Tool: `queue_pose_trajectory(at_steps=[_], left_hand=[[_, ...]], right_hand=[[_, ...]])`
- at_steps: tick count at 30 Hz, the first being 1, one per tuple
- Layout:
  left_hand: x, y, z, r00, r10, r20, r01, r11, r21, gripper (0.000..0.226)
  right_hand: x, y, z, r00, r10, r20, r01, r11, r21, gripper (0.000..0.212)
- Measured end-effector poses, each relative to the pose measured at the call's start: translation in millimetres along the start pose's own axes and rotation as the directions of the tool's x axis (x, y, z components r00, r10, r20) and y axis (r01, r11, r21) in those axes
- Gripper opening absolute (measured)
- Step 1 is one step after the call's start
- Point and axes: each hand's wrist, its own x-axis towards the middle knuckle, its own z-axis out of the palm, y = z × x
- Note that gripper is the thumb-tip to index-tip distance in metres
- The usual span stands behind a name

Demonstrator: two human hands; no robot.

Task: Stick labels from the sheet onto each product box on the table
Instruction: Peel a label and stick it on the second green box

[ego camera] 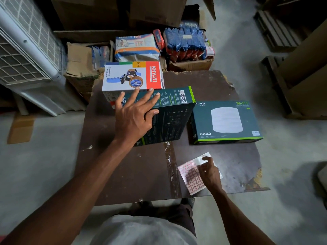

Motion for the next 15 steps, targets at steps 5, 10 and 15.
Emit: queue_pose_trajectory(at_steps=[5,10,15], left_hand=[[-1,0,1,1.000,-0.004,-0.001,0.004,1.000,0.007,0.049],[1,2,-1,1.000,0.000,-0.013,0.000,1.000,0.002,0.049],[1,1,-1,1.000,0.002,-0.016,-0.002,1.000,-0.003,0.049]], right_hand=[[0,-44,-9,0.996,0.021,-0.084,-0.001,0.973,0.230,0.004],[-8,-123,-39,0.985,0.048,-0.164,0.044,0.855,0.516,0.015],[-8,-217,-71,0.908,-0.211,-0.362,0.377,0.786,0.489,0.009]])
